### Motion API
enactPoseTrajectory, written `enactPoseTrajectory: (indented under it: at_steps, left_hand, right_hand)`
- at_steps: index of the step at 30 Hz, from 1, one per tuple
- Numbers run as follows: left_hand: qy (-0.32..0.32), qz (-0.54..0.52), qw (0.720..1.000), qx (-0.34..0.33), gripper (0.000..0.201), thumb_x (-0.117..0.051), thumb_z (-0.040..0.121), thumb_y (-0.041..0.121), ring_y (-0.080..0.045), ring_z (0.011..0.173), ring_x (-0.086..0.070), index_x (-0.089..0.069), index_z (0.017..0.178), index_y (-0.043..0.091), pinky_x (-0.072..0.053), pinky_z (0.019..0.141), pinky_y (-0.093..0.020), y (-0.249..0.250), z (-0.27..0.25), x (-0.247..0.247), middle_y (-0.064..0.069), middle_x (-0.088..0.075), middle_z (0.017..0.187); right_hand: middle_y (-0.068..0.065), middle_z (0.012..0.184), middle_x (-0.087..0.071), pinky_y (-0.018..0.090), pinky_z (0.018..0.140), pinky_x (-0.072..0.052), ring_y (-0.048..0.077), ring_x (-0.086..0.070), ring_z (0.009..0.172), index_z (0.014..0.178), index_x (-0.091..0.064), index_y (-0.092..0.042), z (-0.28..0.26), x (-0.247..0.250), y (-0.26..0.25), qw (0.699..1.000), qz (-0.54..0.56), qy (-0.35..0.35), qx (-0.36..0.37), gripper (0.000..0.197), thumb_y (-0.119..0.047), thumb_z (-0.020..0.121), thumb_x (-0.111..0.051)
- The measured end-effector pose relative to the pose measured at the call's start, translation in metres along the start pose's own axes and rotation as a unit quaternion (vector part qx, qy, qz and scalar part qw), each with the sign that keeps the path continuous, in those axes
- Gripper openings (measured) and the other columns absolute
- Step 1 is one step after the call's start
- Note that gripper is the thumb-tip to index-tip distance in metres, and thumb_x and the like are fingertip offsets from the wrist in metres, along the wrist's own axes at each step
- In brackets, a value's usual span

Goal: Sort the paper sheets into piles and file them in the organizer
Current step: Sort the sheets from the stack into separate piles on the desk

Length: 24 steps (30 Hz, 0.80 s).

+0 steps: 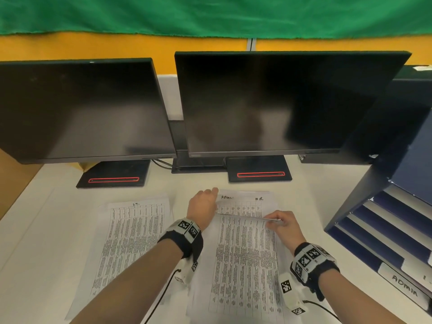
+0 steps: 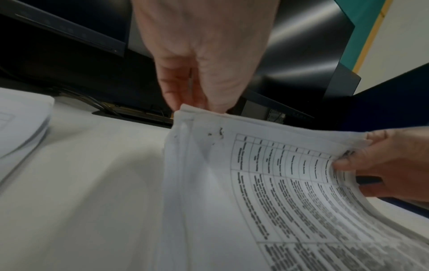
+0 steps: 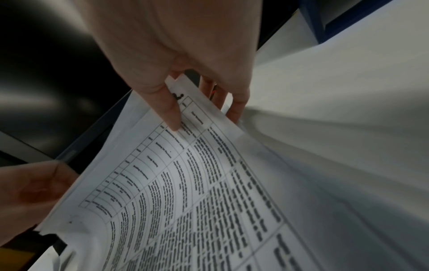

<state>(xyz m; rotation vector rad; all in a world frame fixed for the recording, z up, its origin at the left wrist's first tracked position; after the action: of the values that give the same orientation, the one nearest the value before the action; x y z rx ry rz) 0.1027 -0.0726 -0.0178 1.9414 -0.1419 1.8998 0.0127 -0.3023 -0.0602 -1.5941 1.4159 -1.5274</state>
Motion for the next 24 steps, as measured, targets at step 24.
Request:
enactPoseTrajectory:
  at_steps: [24]
  left_hand:
    - [-0.094, -0.076, 0.993, -0.013, 0.027, -0.052, 0.091, 0.027, -0.024, 0.093, -0.057, -0.052, 0.116, 0.016, -0.046, 0.075, -0.028, 0.008, 0.014, -0.014, -0.003, -0.044, 0.118]
  right_hand:
    - [-0.007, 0.09, -0.069, 0.015, 0.075, -0.037, 0.005, -0.058, 0.091, 0.077, -0.071, -0.02, -0.006, 0.004, -0.011, 0.998, -0.035, -0.034, 0.038, 0.013, -0.008, 0.08, -0.069]
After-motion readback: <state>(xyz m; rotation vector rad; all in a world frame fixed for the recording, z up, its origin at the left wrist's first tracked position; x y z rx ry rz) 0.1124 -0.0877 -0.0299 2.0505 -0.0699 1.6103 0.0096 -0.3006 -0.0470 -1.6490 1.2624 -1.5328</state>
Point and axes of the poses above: each hand's wrist, its own z-axis towards the middle knuckle, its own x-axis out of the back of the hand, y = z × x, the point moved 9 cm from there along z, towards the middle knuckle
